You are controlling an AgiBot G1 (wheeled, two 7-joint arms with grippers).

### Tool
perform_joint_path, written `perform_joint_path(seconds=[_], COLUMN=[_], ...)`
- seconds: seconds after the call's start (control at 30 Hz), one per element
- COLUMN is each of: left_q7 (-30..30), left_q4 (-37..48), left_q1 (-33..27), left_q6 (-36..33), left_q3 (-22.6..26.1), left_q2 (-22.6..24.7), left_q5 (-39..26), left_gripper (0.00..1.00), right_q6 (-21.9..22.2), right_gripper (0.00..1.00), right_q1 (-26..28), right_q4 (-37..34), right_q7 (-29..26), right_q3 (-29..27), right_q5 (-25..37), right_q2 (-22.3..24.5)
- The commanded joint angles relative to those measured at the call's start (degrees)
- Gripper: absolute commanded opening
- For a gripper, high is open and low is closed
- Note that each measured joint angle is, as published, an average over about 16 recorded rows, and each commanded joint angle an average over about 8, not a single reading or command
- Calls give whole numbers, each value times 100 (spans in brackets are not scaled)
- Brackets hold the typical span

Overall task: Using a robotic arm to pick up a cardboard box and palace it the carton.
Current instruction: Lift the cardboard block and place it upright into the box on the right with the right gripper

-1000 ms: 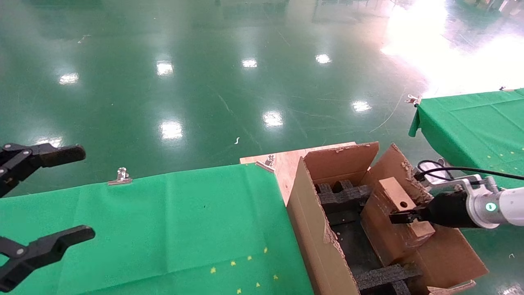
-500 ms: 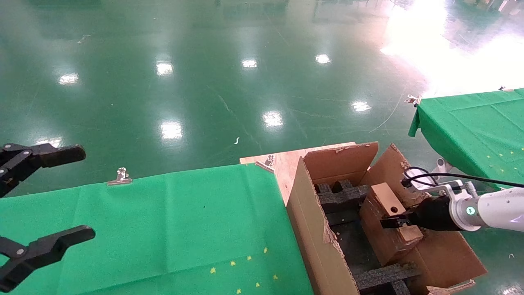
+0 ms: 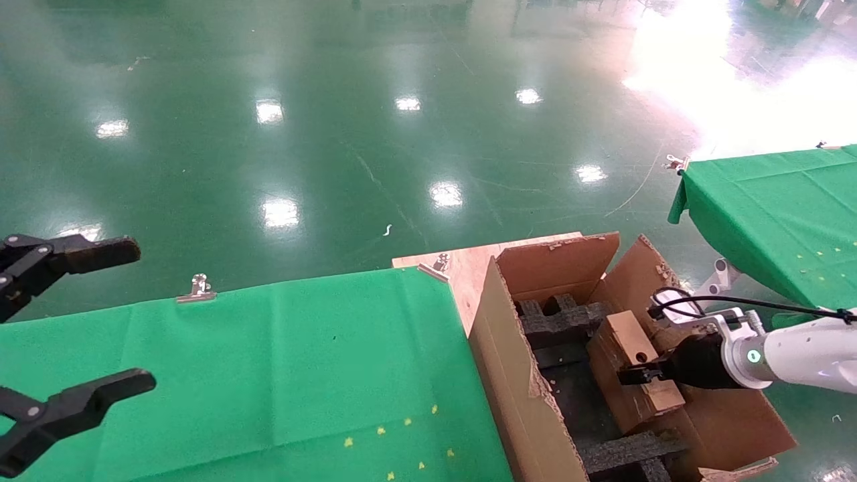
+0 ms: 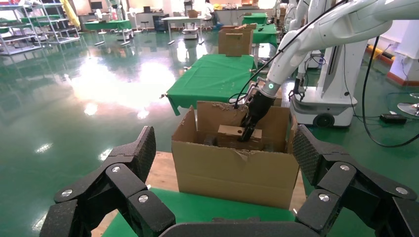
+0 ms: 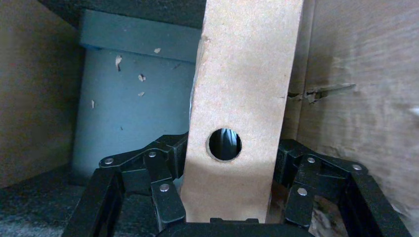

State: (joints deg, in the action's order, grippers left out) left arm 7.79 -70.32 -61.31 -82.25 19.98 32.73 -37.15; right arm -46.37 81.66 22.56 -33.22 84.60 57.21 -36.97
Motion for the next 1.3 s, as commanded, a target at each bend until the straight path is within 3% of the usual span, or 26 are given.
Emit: perform_joint_path(seconds=[0.03, 0.07, 0.27, 0.33, 1.3], left_q7=[0, 0, 0, 0, 0], left_q4=[0, 0, 1, 1, 1], left_q1=[0, 0, 1, 2, 2], left_q6=[0, 0, 1, 1, 1], left_q3=[0, 0, 0, 0, 0], left_q2=[0, 0, -1, -1, -1], left_q5=[0, 0, 1, 2, 1], left_gripper=[100, 100, 100, 100, 100], right_q6=[17, 24, 30, 28, -87], right_gripper=[2, 8, 83, 100, 100], right_q1=[-46, -56, -91, -97, 115], right_q4=[-104, -136, -309, -334, -61], right_q7=[57, 79, 146, 149, 168], right_q3=[-15, -19, -42, -46, -47], right_q5=[-29, -34, -68, -75, -19], right_q2=[-70, -94, -203, -218, 73])
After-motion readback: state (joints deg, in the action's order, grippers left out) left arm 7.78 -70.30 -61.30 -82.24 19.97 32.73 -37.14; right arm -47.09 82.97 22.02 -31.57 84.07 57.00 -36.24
